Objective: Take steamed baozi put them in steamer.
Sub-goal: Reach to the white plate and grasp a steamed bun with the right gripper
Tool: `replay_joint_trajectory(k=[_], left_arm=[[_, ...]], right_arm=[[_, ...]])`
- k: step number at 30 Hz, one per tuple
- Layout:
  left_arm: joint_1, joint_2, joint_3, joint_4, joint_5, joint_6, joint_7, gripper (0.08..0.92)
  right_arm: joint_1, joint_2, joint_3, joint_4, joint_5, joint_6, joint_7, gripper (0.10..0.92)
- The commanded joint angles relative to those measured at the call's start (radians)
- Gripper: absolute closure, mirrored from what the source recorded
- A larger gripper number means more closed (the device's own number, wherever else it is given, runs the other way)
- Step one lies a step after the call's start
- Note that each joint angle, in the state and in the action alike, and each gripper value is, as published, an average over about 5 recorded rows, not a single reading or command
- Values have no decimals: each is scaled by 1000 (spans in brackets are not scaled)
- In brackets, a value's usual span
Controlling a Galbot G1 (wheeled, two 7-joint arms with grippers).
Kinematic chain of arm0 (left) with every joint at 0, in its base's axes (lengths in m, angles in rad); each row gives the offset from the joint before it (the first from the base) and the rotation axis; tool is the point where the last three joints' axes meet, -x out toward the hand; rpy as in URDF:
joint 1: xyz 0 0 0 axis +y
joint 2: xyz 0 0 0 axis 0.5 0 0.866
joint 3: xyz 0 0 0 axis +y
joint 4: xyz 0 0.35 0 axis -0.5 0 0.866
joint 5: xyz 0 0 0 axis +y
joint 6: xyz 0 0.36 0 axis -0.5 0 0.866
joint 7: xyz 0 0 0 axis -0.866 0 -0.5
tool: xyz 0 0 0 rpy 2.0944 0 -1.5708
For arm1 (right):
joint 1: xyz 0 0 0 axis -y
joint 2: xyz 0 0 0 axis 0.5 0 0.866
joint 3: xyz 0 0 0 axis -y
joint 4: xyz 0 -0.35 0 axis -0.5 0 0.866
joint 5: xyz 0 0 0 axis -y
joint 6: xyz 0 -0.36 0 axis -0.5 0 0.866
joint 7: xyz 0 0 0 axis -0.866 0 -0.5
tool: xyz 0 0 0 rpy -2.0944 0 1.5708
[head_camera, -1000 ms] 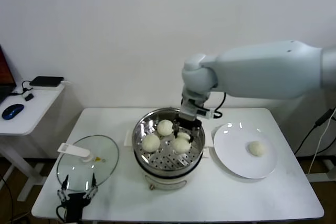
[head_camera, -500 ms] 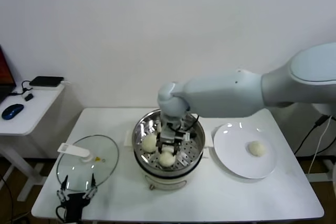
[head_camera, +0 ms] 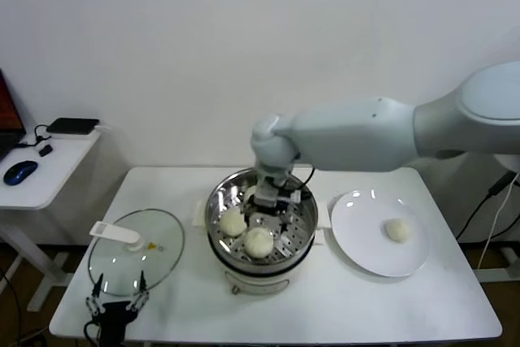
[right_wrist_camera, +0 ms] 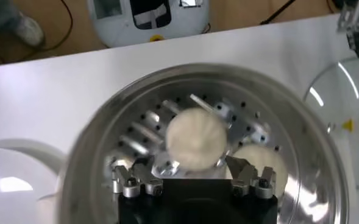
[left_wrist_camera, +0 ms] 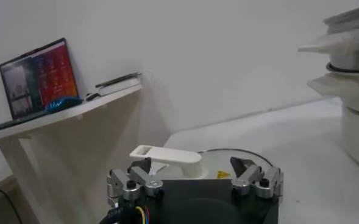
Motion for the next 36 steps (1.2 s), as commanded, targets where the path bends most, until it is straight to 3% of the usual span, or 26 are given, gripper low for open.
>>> replay_joint_trajectory(k=[1, 5, 15, 24, 36], left_arm=[[5, -36, 8, -2, 4, 0, 1, 177], [8, -33, 11, -6, 7, 1, 2, 177], [-1, -33, 24, 3, 6, 3, 5, 177], [-10, -34, 24, 3, 3, 12, 8, 177], [-16, -35, 17, 21, 5, 14, 9, 177]], right_arm=[[249, -138, -109, -113, 302, 103, -215, 206], [328, -228, -227, -158, 323, 77, -248, 203], [353, -476, -517, -126, 357, -265, -105, 203], [82, -616, -357, -183, 210, -384, -21, 203], [-235, -576, -114, -350, 44, -389, 1, 203]])
